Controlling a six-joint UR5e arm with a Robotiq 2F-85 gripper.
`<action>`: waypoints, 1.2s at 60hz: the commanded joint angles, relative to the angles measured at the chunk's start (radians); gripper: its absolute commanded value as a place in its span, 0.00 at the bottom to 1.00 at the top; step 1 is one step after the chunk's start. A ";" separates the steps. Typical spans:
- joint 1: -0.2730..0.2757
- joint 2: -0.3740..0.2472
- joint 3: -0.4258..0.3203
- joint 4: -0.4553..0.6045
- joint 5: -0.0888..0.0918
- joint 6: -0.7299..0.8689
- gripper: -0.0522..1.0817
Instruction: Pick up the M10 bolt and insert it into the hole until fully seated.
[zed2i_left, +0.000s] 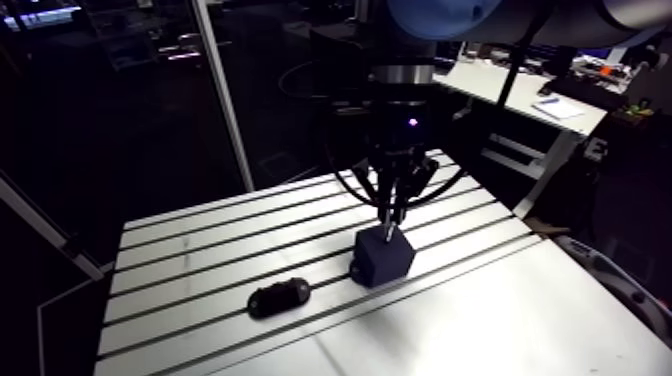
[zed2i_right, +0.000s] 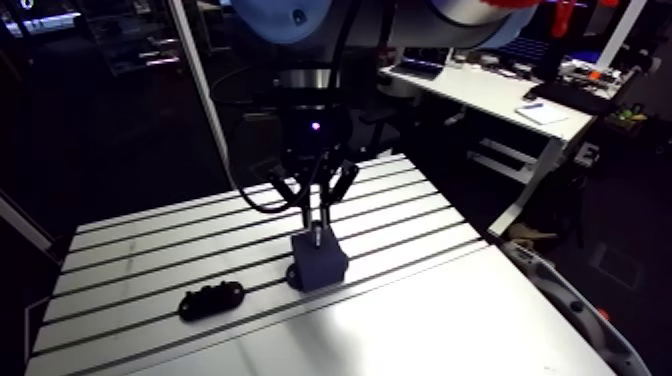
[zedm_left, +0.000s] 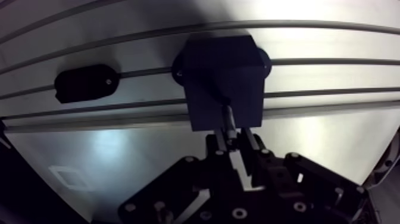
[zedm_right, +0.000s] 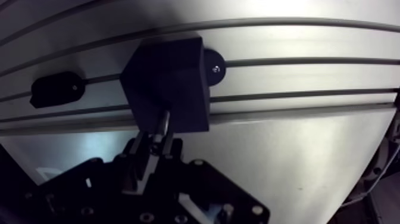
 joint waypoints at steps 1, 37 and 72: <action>0.000 0.002 0.000 0.000 0.000 0.001 1.00; 0.000 0.009 0.002 -0.001 0.000 0.000 1.00; 0.000 0.011 0.004 -0.001 -0.001 -0.002 1.00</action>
